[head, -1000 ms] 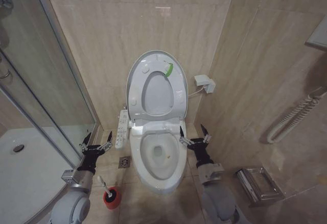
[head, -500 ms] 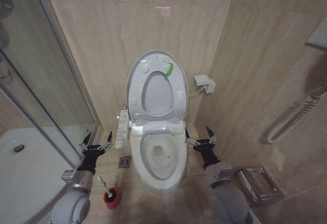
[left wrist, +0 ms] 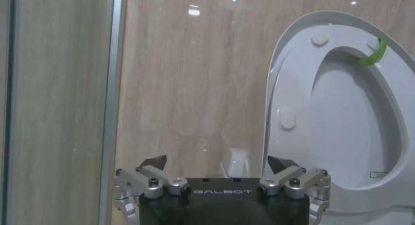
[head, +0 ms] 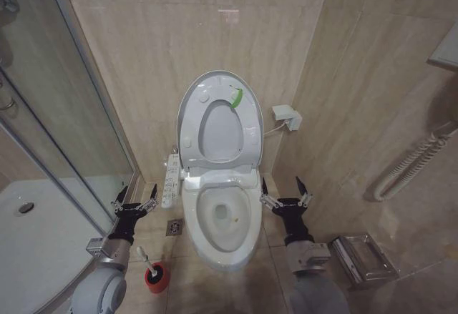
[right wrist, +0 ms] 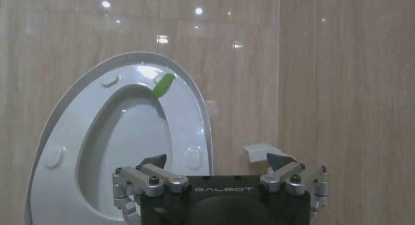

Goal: Open the toilet lid, clean the toilet bowl with a toilet brush, close the toilet lid, and flush.

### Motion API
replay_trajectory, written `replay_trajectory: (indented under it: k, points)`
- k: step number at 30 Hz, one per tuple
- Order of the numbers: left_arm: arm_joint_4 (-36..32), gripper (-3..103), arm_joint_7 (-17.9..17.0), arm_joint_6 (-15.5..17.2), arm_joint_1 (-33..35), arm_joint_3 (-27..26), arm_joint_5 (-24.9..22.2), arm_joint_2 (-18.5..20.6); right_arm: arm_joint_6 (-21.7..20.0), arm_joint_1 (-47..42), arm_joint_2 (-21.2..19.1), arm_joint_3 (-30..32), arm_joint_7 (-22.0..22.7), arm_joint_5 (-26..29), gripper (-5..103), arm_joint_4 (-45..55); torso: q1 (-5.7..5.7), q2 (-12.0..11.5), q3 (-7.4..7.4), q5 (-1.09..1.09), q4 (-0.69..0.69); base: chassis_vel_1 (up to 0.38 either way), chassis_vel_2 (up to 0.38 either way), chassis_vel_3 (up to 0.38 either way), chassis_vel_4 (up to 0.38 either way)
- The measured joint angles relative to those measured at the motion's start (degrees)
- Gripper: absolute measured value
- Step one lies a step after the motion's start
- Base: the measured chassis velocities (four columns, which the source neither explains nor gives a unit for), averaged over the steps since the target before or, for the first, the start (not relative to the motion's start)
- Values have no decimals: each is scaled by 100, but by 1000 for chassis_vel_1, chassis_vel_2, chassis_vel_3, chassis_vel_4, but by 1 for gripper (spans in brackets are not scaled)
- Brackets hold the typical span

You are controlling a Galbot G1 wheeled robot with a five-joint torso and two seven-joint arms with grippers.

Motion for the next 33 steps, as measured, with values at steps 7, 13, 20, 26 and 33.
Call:
replay_trajectory:
  k: [7,13,20,26,33]
  points:
    - [0,100,0,0,0,0,0,0,238,243,76,94,-94,-377,100,-329,0,0,0,1,1,0,0,0,0]
    - [0,100,0,0,0,0,0,0,243,332,71,134,-128,-390,100,-371,0,-1,0,0,0,0,0,0,0]
    - [0,100,0,0,0,0,0,0,252,411,41,189,-151,-391,100,-495,0,-1,0,0,0,0,0,0,0]
    - [0,100,0,0,0,0,0,0,126,523,-15,193,-143,-417,100,-576,1,-1,0,1,1,0,0,0,0]
    - [0,100,0,0,0,0,0,0,106,529,-19,192,-140,-419,100,-580,0,-1,0,1,0,0,0,0,0]
